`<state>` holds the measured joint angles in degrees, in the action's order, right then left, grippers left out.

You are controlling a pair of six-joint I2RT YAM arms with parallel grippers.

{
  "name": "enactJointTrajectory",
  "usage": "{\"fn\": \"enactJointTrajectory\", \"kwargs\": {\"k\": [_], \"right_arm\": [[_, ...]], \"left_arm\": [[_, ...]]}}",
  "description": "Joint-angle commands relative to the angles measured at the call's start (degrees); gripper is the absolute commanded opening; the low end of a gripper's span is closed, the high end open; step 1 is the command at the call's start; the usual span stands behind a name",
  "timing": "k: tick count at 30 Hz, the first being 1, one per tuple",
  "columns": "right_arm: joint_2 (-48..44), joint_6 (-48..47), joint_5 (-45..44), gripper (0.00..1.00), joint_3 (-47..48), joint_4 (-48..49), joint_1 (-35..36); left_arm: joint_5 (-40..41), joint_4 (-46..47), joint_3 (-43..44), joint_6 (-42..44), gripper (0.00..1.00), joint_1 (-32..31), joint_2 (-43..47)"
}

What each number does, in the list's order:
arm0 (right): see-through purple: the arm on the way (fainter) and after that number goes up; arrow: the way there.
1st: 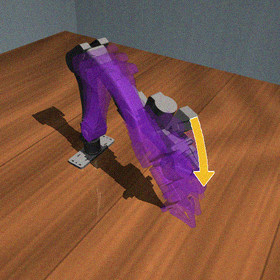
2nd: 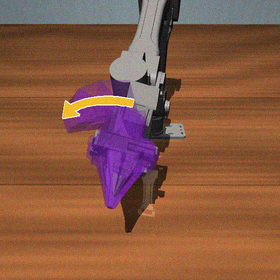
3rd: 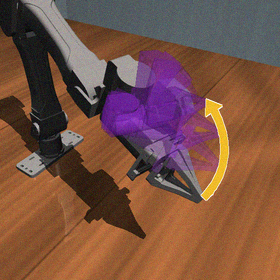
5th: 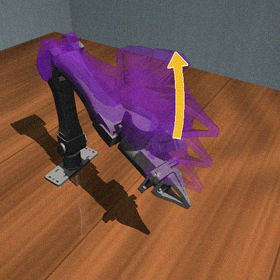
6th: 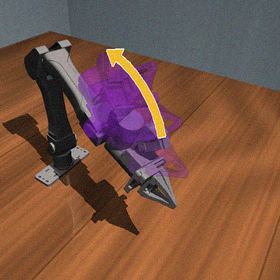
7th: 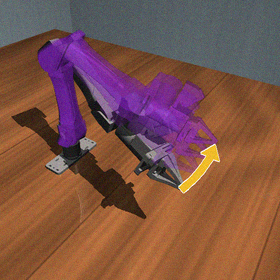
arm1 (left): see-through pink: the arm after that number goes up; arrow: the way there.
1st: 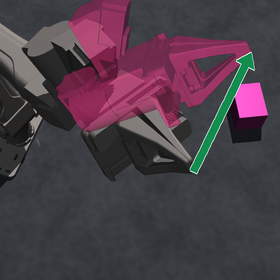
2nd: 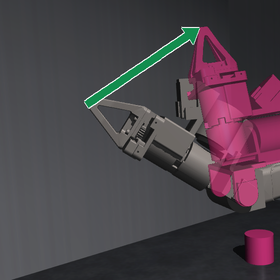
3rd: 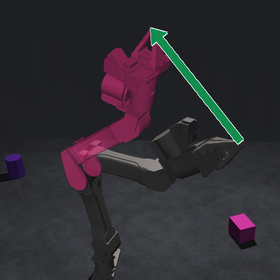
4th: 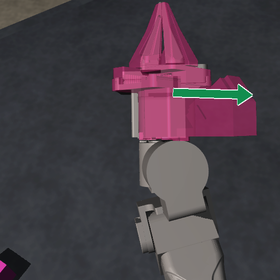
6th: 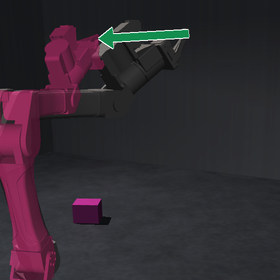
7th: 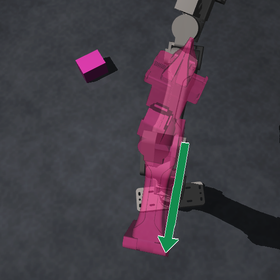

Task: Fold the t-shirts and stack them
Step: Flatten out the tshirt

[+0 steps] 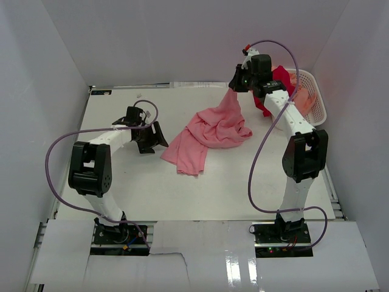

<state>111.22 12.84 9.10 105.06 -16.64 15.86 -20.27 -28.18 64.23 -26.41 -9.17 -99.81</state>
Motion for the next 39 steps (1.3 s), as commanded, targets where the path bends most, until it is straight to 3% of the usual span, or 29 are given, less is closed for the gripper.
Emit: {"fn": "enactJointTrajectory", "kwargs": {"k": [1, 10, 13, 14, 19, 22, 28, 32, 36, 39], "right_arm": [[-1.5, -0.9, 1.2, 0.08, -0.8, 2.6, -0.2], [-1.5, -1.2, 1.6, 0.08, -1.3, 2.7, -0.2], [-1.5, -1.2, 1.7, 0.08, -1.4, 2.8, -0.2], [-1.5, -1.1, 1.9, 0.08, -1.4, 2.8, -0.2], [-1.6, -1.0, 2.4, 0.08, -1.5, 2.9, -0.2], [-1.6, -0.8, 2.7, 0.08, -1.4, 3.1, -0.2], [-1.4, -1.1, 4.8, 0.08, 3.2, 2.1, -0.2], [-2.9, -2.1, 7.2, 0.08, 10.8, -0.5, -0.3], [-12.3, -2.7, 8.7, 0.08, 10.1, 0.6, -0.3], [-20.5, -4.5, 7.3, 0.08, 5.0, 1.3, -0.3]], "left_arm": [[1.0, -1.5, 1.1, 0.1, 0.83, -0.6, -1.2], [2.7, -2.8, 1.1, 0.6, 0.77, -3.3, -4.9], [1.2, -2.8, 1.7, 0.8, 0.59, -3.6, -6.6], [0.9, -2.8, 2.0, 1.0, 0.42, -3.5, -7.6], [-0.3, -3.5, 3.3, 1.4, 0.20, -3.5, -9.6], [0.3, -4.2, 3.4, 2.0, 0.00, -3.6, -9.9], [6.9, -8.3, 9.5, 2.5, 0.00, -3.4, -4.8], [10.5, -17.0, 22.4, 2.1, 0.00, -0.8, -2.9], [12.8, -20.7, 35.3, 1.1, 0.00, 3.4, 0.4], [14.2, -22.7, 38.5, 1.1, 0.00, 6.5, 3.2]]}}
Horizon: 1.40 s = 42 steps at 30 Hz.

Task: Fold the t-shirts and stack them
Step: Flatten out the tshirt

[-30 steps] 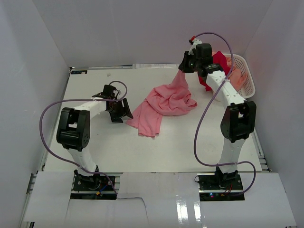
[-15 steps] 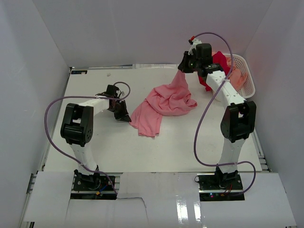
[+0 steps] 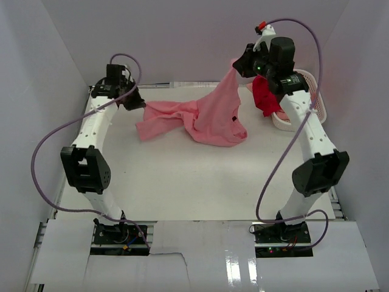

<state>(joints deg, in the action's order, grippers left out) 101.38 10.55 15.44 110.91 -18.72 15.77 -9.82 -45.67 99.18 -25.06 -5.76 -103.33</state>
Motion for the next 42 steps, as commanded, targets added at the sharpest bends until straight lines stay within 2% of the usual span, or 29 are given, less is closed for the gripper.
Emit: {"fn": "enactJointTrajectory", "kwargs": {"k": [1, 4, 9, 14, 18, 22, 25, 28, 29, 32, 36, 42], "right_arm": [[-12.9, -3.1, 0.6, 0.08, -4.1, 3.7, -0.2], [-20.4, -4.3, -1.7, 0.08, -10.0, 5.4, -0.3], [-28.6, -4.7, -4.5, 0.08, -14.1, 4.9, -1.0], [-31.8, -1.8, 0.5, 0.08, -15.1, 1.2, -1.0], [-37.6, 3.7, 4.9, 0.08, -25.4, 3.2, -0.9], [-43.1, 4.7, 6.9, 0.08, -30.6, 0.5, -0.9], [-47.4, 3.3, 6.7, 0.08, -31.5, -2.4, -0.8], [-51.9, 1.9, 8.5, 0.08, -30.8, -4.0, -0.8], [-54.1, 1.7, 9.2, 0.08, -30.4, -3.9, -0.8], [-59.3, 1.1, 10.5, 0.08, -30.5, -0.8, -0.9], [-64.5, 1.3, 13.0, 0.08, -29.8, 3.5, -0.9], [-69.6, 1.7, 14.5, 0.08, -25.1, 6.7, -1.1]], "left_arm": [[4.7, -5.7, 4.3, -0.1, 0.00, 3.7, 8.2], [7.0, -5.7, 2.9, -0.5, 0.00, 7.8, 12.1], [13.5, -5.2, 0.5, -1.7, 0.00, 8.7, 17.3], [12.7, -4.1, -1.0, -3.1, 0.00, 8.9, 21.4], [13.0, -3.0, -3.6, -3.9, 0.00, 8.9, 27.0], [14.5, -3.1, -5.9, -3.6, 0.00, 8.9, 34.7], [13.3, -1.5, -8.3, -3.6, 0.00, 8.9, 39.1], [10.9, 6.2, -14.3, -1.9, 0.00, 8.9, 49.2], [10.7, 7.4, -15.1, -1.5, 0.00, 8.9, 53.7], [11.0, 9.0, -15.9, -1.0, 0.00, 8.9, 59.1], [12.1, 10.5, -18.4, -1.6, 0.00, 8.9, 64.9], [14.0, 8.1, -19.5, -2.6, 0.00, 8.8, 68.9]]}}
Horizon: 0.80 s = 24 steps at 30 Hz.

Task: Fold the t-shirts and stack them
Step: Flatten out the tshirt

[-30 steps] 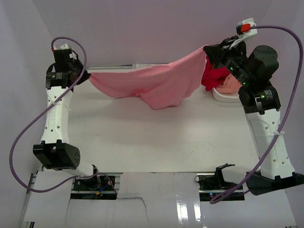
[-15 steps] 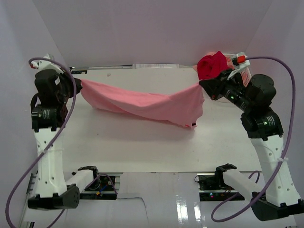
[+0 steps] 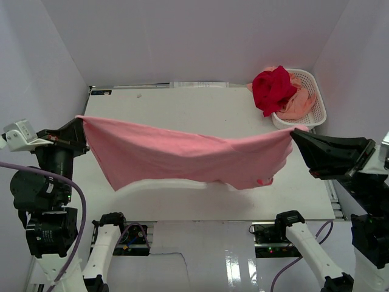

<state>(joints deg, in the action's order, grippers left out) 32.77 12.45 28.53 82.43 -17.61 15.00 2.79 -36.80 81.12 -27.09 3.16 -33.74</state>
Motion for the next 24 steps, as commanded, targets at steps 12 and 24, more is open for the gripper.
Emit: {"fn": "enactJointTrajectory", "kwargs": {"k": [12, 24], "right_arm": [[1.3, 2.2, 4.2, 0.08, 13.5, 7.6, -0.3], [-0.2, 7.6, 3.2, 0.08, 5.4, 10.2, -0.4]], "left_arm": [[3.3, -3.1, 6.8, -3.9, 0.00, -0.1, 2.1], [6.4, -3.2, 0.0, -5.9, 0.00, -0.1, 6.6]]}}
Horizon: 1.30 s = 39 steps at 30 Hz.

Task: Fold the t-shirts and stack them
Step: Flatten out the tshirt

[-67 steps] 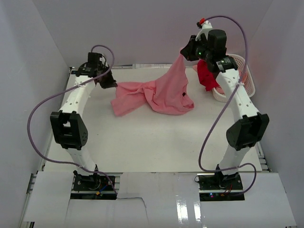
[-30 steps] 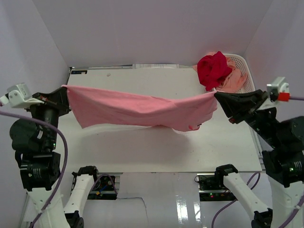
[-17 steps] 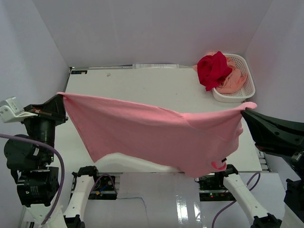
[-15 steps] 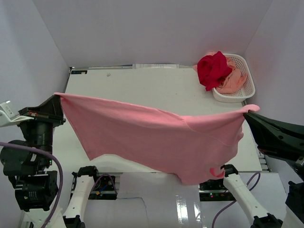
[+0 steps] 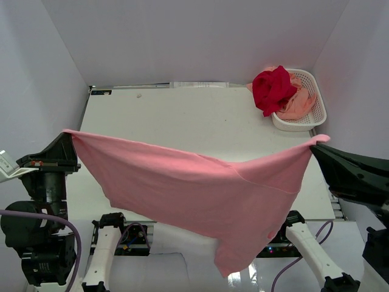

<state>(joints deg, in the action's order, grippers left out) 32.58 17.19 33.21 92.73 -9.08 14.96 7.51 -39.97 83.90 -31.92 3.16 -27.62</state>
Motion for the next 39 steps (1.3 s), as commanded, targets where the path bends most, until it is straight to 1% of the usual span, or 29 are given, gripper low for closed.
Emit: {"fn": "enactJointTrajectory", "kwargs": {"k": [1, 4, 5, 8, 9, 11, 12, 13, 14, 15, 16, 17, 18, 19, 20, 21, 22, 23, 24, 26, 27, 29, 30, 31, 32, 33, 36, 37, 39], "right_arm": [[0.1, 3.4, -2.1, 0.08, -6.8, 1.9, -0.5], [1.5, 5.2, -2.9, 0.08, -13.9, 2.6, -0.5], [2.3, 5.9, -3.0, 0.08, -15.5, 2.8, -0.5], [5.8, 7.7, -1.8, 0.08, -22.2, 4.1, -0.5], [7.8, 8.5, -1.7, 0.08, -25.7, 5.6, -0.4], [10.5, 8.8, -1.6, 0.08, -28.8, 7.6, -0.4], [14.4, 9.1, -1.6, 0.08, -30.0, 8.3, -0.5], [19.2, 9.0, -0.9, 0.08, -31.5, 10.2, -0.4], [19.3, 8.9, -0.4, 0.08, -32.3, 11.4, -0.4], [25.0, 9.1, 0.1, 0.08, -32.7, 12.2, -0.4], [28.1, 8.7, 1.7, 0.08, -32.4, 12.6, -0.4], [31.5, 8.5, 2.6, 0.08, -32.2, 14.2, -0.4], [37.8, 8.6, 3.2, 0.08, -31.8, 15.0, -0.3], [40.7, 9.3, 4.5, 0.08, -31.3, 16.2, -0.3], [43.9, 9.7, 4.9, 0.08, -30.8, 18.5, -0.3], [49.9, 10.4, 5.5, 0.08, -30.2, 19.9, -0.3], [52.7, 11.0, 6.2, 0.08, -29.5, 21.4, -0.3], [56.1, 11.5, 6.7, 0.08, -26.6, 22.0, -0.3], [62.1, 11.5, 6.9, 0.08, -24.8, 22.5, -0.4], [68.3, 12.1, 8.4, 0.08, -18.7, 23.6, -0.4], [74.6, 12.9, 8.8, 0.08, -16.3, 23.7, -0.4], [81.3, 14.3, 12.0, 0.08, -10.2, 23.6, -0.3], [87.5, 16.3, 13.2, 0.08, -4.2, 23.8, -0.3], [90.3, 17.7, 15.1, 0.08, -1.4, 24.6, 0.1], [95.3, 18.7, 16.1, 0.08, 1.3, 25.0, 0.2], [97.3, 19.7, 17.1, 0.08, 6.5, 25.2, 0.9], [103.6, 17.0, 17.3, 0.08, 14.6, 17.5, 2.6], [105.7, 12.6, 16.2, 0.08, 20.2, 9.3, 3.9], [106.7, 8.0, 12.2, 0.08, 24.5, 1.6, 5.5]], "left_arm": [[1.6, 0.1, -4.2, -1.3, 0.00, -0.1, 0.8], [2.6, 2.6, -12.5, -2.2, 0.00, -0.1, 2.6], [2.4, 4.3, -16.8, -2.1, 0.00, -0.1, 2.7], [2.1, 8.2, -24.3, -1.7, 0.00, -0.1, 2.4], [2.2, 9.3, -25.7, -1.4, 0.00, -0.1, 1.3], [3.3, 12.0, -29.5, -0.8, 0.00, -0.1, -0.4], [4.0, 13.3, -31.1, -0.9, 0.00, -0.1, -1.4], [5.0, 17.1, -35.0, -1.6, 0.00, -0.1, -3.5], [5.1, 19.3, -35.0, -1.7, 0.00, -0.1, -4.9], [5.4, 20.8, -37.6, -2.3, 0.00, -0.2, -6.6], [5.6, 22.3, -38.7, -2.9, 0.00, -0.1, -8.9], [5.4, 26.0, -39.8, -3.5, 0.00, -0.1, -14.1], [6.5, 27.1, -40.4, -4.1, 0.00, 0.0, -17.0], [6.5, 28.4, -40.4, -4.5, 0.00, -0.1, -20.2], [6.8, 29.6, -40.0, -5.6, 0.00, 0.0, -26.5], [7.3, 29.5, -37.8, -6.2, 0.00, 0.0, -29.7], [7.5, 29.8, -36.8, -6.7, 0.00, 0.0, -32.8], [8.0, 29.9, -35.6, -7.2, 0.00, 0.0, -35.8], [8.3, 29.9, -34.3, -7.8, 0.00, 0.0, -41.3], [9.5, 30.9, -30.2, -7.5, 0.00, 0.1, -46.1], [10.1, 31.0, -29.0, -7.5, 0.00, 0.1, -50.0], [11.6, 30.8, -24.7, -7.2, 0.00, 0.4, -53.2], [12.0, 30.7, -23.3, -6.9, 0.00, 0.6, -54.6], [12.4, 30.5, -21.9, -6.4, 0.00, 0.9, -56.9], [13.4, 29.5, -19.2, -6.3, 0.00, 1.4, -57.9], [13.8, 29.0, -18.1, -6.2, 0.00, 1.7, -58.7], [13.8, 27.1, -15.2, -5.6, 0.00, 3.6, -60.4], [13.4, 26.5, -14.7, -5.6, 0.00, 4.6, -60.6], [12.7, 26.4, -15.0, -5.3, 0.00, 5.3, -60.7]]}}
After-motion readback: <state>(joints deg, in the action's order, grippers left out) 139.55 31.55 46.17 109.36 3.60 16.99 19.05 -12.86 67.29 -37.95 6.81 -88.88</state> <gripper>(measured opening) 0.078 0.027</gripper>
